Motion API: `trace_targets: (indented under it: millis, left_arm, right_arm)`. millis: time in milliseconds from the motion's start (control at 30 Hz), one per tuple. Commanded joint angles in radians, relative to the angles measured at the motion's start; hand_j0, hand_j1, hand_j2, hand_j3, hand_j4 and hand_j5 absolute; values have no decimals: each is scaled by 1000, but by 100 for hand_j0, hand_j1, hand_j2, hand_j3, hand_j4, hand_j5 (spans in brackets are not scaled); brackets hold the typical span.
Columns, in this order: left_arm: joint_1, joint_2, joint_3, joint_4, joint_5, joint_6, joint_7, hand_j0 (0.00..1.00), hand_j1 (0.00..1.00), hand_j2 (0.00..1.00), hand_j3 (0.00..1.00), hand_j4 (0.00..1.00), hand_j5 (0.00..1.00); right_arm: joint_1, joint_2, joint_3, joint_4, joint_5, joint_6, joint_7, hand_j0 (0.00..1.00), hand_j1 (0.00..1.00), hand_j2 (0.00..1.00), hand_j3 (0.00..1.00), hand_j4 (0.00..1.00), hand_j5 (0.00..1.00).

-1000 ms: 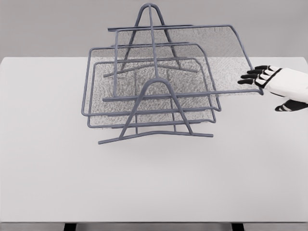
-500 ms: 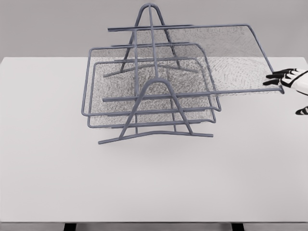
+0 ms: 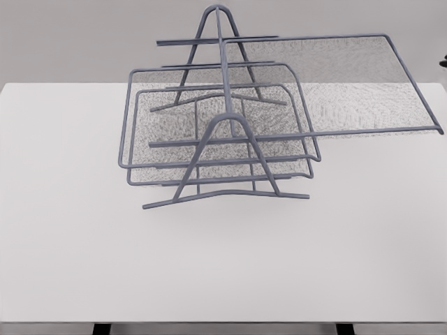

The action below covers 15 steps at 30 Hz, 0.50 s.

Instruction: Pull out the upper folder box with right arm

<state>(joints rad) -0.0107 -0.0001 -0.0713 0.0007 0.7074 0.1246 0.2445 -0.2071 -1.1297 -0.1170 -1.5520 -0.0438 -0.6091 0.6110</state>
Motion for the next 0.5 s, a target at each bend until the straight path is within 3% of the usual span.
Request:
trace_targets:
  millis: [0, 33, 167, 333, 467]
  left_arm:
    - [0, 0, 1, -7, 0, -32, 7, 100, 100, 100, 100, 100, 100]
    - [0, 0, 1, -7, 0, -126, 4, 100, 100, 100, 100, 100, 100]
    - [0, 0, 1, 4, -2, -123, 1, 100, 100, 100, 100, 100, 100]
    - [2, 0, 1, 4, -2, -123, -1, 100, 100, 100, 100, 100, 100]
    - [2, 0, 1, 4, 0, -123, -1, 100, 100, 100, 100, 100, 100]
  right_arm:
    - [6, -96, 8, -122, -130, 14, 0, 100, 100, 100, 100, 100, 100]
    - [8, -94, 40, -126, -130, 12, 0, 100, 100, 100, 100, 100, 100]
    - [-17, -59, 115, -135, -131, -2, 0, 100, 100, 100, 100, 100, 100]
    - [-264, 102, 388, -132, -130, -2, 0, 100, 100, 100, 100, 100, 100]
    - [-288, 134, 465, -132, -130, -2, 0, 100, 100, 100, 100, 100, 100]
